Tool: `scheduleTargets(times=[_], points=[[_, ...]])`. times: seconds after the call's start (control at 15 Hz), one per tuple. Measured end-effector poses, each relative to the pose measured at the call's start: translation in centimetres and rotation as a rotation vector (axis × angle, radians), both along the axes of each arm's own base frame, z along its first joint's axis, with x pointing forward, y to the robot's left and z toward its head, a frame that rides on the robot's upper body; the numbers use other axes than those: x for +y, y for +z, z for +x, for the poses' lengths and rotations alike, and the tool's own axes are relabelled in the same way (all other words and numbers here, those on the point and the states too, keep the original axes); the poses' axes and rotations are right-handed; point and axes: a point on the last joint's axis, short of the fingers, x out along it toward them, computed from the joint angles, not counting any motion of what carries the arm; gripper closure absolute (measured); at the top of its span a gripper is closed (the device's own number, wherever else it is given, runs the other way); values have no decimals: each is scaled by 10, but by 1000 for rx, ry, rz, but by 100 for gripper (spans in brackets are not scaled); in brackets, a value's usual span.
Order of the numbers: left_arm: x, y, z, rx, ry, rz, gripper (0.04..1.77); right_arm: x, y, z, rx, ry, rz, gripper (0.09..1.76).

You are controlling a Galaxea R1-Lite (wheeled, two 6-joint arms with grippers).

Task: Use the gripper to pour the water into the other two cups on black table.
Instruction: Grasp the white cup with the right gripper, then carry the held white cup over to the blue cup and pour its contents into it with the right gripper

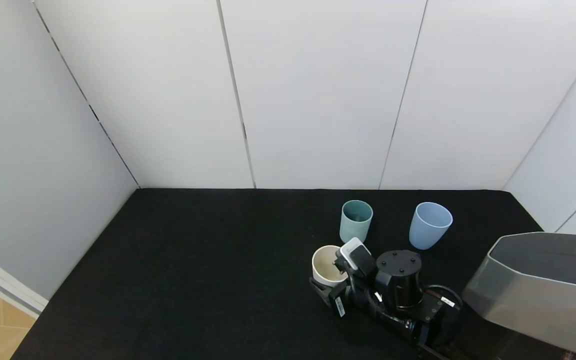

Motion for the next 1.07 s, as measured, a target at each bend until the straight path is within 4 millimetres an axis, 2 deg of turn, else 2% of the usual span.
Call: scheduleTargets(times=[0.27, 0.53, 0.87, 1.07], points=[[0, 0, 0, 0, 0, 1, 9, -2, 6, -2, -4, -1, 6, 55], [0, 0, 0, 0, 0, 0, 9, -9, 30, -7, -1, -13, 18, 56], [0, 0, 0, 0, 0, 0, 9, -41, 76, -2, -39, -91, 52, 56], [0, 0, 0, 0, 0, 0, 9, -71, 104, 3, -55, -165, 64, 56]])
